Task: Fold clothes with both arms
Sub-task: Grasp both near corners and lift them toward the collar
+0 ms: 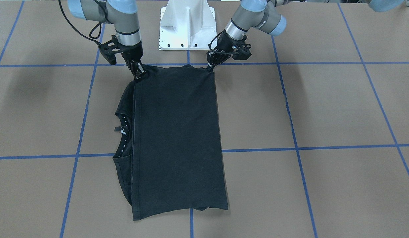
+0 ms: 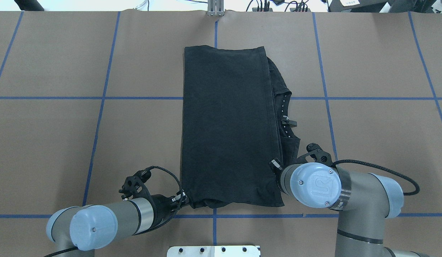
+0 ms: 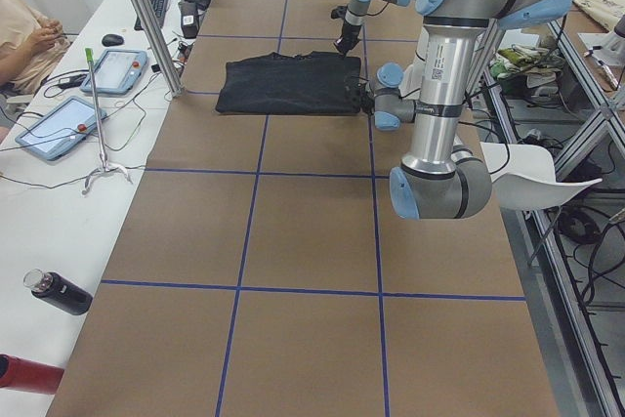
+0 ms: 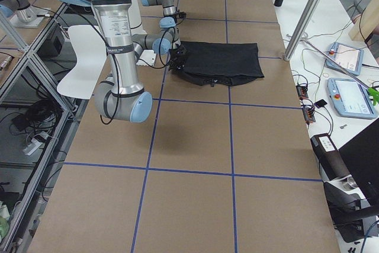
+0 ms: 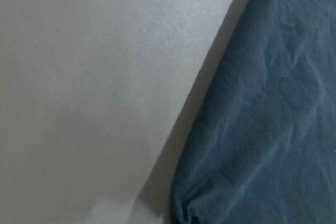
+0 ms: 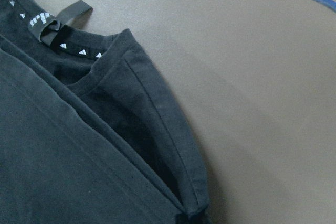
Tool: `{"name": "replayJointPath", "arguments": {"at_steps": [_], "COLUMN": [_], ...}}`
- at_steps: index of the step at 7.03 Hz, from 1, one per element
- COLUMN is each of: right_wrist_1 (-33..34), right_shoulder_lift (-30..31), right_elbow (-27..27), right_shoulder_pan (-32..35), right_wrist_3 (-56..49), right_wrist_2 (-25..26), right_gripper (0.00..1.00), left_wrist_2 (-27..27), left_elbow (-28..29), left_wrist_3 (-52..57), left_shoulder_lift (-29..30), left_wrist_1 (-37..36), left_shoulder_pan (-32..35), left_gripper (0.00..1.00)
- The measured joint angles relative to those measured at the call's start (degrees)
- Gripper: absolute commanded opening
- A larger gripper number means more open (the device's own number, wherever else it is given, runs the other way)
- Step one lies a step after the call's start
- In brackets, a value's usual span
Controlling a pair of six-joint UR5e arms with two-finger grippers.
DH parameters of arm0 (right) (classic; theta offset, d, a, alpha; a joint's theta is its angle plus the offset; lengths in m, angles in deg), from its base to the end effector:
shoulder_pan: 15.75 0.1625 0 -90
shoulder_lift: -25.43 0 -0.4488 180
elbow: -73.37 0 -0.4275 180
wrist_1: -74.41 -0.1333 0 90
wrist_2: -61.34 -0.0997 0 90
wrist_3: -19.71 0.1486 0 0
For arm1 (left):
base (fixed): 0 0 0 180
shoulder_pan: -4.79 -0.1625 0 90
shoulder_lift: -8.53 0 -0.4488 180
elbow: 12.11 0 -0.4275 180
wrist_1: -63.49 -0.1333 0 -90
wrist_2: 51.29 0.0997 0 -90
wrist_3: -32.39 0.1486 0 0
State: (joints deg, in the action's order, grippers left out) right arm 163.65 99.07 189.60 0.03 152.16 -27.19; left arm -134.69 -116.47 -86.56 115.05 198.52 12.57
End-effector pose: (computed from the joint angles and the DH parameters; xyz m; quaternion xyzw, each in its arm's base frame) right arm -0.5551 -0.2994 0.3434 -0.0736 -0.3621 0.4563 0.8095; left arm 0.6355 -0.2386 0.3126 -0.0682 0.6119 -0.2816 0.7359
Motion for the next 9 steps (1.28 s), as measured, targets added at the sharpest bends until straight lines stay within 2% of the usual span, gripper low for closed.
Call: {"name": "replayJointPath", "arguments": {"at_steps": [3, 5, 7, 9], "right_wrist_1": [0.0, 0.0, 0.0, 0.0], "right_shoulder_lift": [0.1, -0.1, -0.9, -4.5], "right_elbow": [1.7, 2.6, 2.6, -0.4], "right_shoulder_pan": [0.4, 3.2, 8.7, 14.6], "right_wrist_3": [0.6, 2.2, 4.9, 5.3], "right_wrist_2": [-0.6, -5.9, -12.6, -18.7], "right_gripper": [0.00, 0.00, 0.00, 0.00], "left_wrist_2": [2.3, 4.5, 5.8, 4.8], "left_elbow": [-4.4, -8.7, -9.7, -9.4], "left_wrist_3": [-8.6, -13.2, -14.4, -12.3], "left_shoulder_lift": [0.2, 0.3, 1.9, 6.0], "left_wrist_1": [-2.9, -10.6, -15.6, -20.7], "left_shoulder_pan": [0.9, 1.7, 4.2, 9.1], "left_gripper": [0.00, 0.00, 0.00, 0.00]}}
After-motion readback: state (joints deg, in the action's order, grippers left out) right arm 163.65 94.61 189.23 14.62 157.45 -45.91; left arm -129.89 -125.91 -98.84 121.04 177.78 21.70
